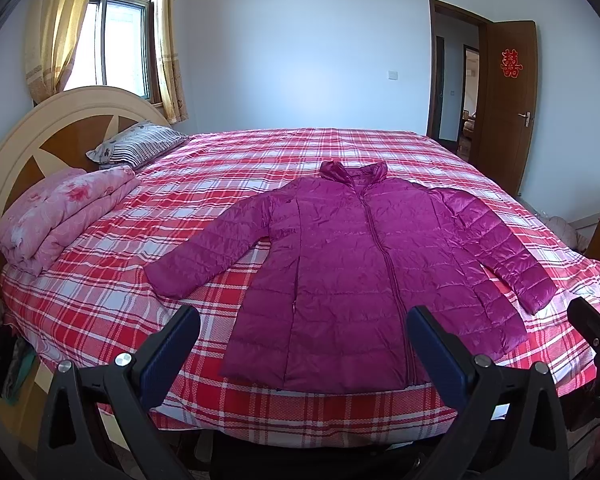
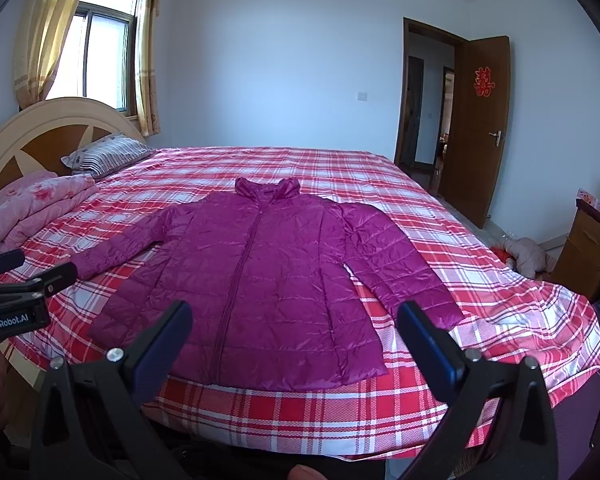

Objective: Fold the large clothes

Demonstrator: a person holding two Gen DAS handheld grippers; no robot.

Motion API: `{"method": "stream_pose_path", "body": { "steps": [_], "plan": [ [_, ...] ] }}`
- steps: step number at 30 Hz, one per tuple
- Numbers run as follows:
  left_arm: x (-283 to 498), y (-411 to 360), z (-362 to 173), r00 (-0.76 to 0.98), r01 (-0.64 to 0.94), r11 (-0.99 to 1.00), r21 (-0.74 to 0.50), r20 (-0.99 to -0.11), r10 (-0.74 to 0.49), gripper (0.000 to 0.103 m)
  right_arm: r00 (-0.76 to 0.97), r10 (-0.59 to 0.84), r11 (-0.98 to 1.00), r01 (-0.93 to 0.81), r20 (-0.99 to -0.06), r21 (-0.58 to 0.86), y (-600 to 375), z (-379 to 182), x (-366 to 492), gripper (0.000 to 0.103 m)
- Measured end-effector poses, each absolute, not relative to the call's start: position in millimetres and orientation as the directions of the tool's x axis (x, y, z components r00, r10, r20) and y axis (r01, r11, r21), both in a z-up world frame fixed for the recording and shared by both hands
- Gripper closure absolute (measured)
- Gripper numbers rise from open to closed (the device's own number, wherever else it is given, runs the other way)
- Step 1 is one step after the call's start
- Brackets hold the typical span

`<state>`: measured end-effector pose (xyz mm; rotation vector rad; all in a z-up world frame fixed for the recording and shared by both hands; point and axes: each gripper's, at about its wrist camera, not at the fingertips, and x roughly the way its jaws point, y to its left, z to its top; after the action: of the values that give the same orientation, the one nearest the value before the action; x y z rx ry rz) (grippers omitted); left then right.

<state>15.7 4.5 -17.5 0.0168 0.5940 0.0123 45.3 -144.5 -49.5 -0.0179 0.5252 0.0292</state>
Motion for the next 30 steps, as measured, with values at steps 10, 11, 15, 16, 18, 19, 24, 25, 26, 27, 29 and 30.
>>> {"method": "stream_pose_path", "body": {
  "steps": [10,11,15,16,18,19,24,25,26,27,29,30],
  "plan": [
    [27.9,0.4,-27.2,0.819,0.0,0.999,0.037,-0.573,0.021,0.001,0.847,0.051,0.999,-0.05,-0.529,0.015,-149.0,-56.5,53.4,0.0],
    [33.0,-0.8,-29.7,0.817,-0.004,0.999,0.051,-0.576,0.033,0.001,0.842,0.059,0.998,-0.057,-0.536,0.021,-150.3,-59.1,57.5,0.0],
    [60.2,-2.6,-42.1,0.799,-0.01,0.998,0.069,-0.599,0.049,0.001,0.828,0.035,0.999,-0.041,-0.559,0.002,-160.8,-72.8,75.8,0.0],
    [68.1,-3.8,-45.3,0.794,-0.01,0.997,0.076,-0.606,0.054,0.001,0.825,0.024,0.999,-0.033,-0.565,-0.006,-164.1,-76.4,80.8,0.0],
    [80.2,-7.6,-49.7,0.789,0.005,0.997,0.08,-0.613,0.045,0.001,0.82,-0.006,1.0,-0.011,-0.573,-0.025,-172.6,-84.1,90.7,0.0],
    [85.6,-9.8,-51.3,0.787,0.012,0.996,0.089,-0.615,0.046,0.001,0.817,-0.015,1.0,-0.004,-0.577,-0.031,-177.3,-87.5,95.8,0.0],
    [113.9,-30.7,-57.3,0.816,0.076,0.989,0.125,-0.578,0.01,0.001,0.815,-0.054,0.998,0.032,-0.576,-0.049,-200.7,-105.0,116.6,0.0],
    [119.4,-34.0,-59.0,0.817,0.082,0.989,0.127,-0.577,0.007,0.001,0.811,-0.062,0.998,0.04,-0.581,-0.051,-205.4,-109.3,122.1,0.0],
    [127.3,-39.0,-62.1,0.819,0.097,0.988,0.123,-0.574,-0.009,0.001,0.802,-0.075,0.997,0.052,-0.593,-0.056,-212.9,-116.4,129.9,0.0],
    [133.6,-42.8,-64.8,0.821,0.104,0.987,0.123,-0.571,-0.015,0.001,0.793,-0.08,0.997,0.059,-0.604,-0.055,-218.7,-121.5,135.8,0.0],
    [148.9,-51.4,-74.6,0.824,0.11,0.984,0.138,-0.567,-0.013,0.001,0.777,-0.084,0.996,0.075,-0.624,-0.04,-232.5,-132.2,147.7,0.0],
    [156.2,-55.2,-80.0,0.823,0.116,0.983,0.144,-0.568,-0.014,0.001,0.77,-0.084,0.996,0.084,-0.632,-0.029,-241.9,-138.1,154.0,0.0]
  ]
}}
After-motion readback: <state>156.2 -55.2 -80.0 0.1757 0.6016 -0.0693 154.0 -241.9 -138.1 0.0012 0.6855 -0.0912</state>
